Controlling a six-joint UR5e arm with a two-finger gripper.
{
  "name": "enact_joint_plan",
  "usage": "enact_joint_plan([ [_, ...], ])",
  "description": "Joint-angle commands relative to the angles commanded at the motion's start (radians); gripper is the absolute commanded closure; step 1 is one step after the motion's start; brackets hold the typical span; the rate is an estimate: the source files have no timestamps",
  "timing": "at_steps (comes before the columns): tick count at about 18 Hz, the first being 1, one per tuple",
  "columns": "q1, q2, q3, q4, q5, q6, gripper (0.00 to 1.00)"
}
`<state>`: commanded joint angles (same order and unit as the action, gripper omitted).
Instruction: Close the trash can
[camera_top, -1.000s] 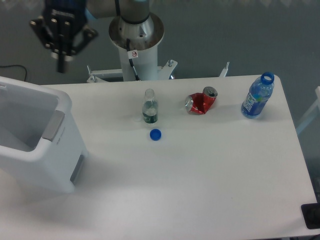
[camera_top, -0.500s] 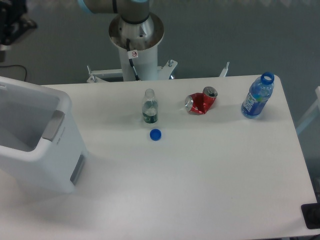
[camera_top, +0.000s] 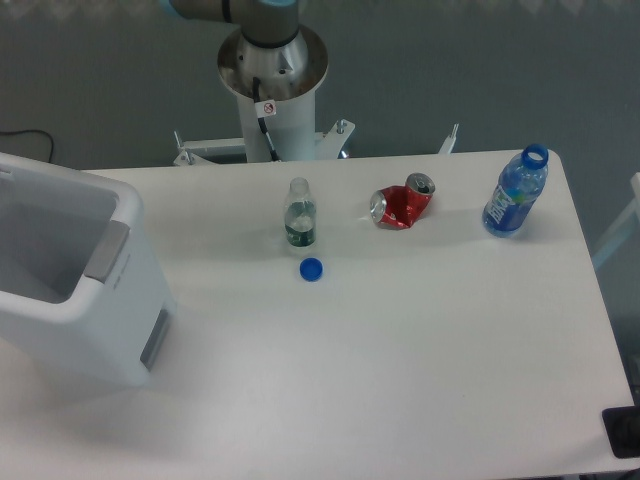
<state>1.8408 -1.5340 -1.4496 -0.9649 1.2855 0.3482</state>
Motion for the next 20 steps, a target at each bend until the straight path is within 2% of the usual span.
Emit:
enact_joint_plan([
  [12, -0.095, -0.003, -0.002, -0.003, 0.009, 0.092, 1.0],
  [20, -0.123, -0.012, -0.006, -0.017, 0.113, 0.071, 1.0],
])
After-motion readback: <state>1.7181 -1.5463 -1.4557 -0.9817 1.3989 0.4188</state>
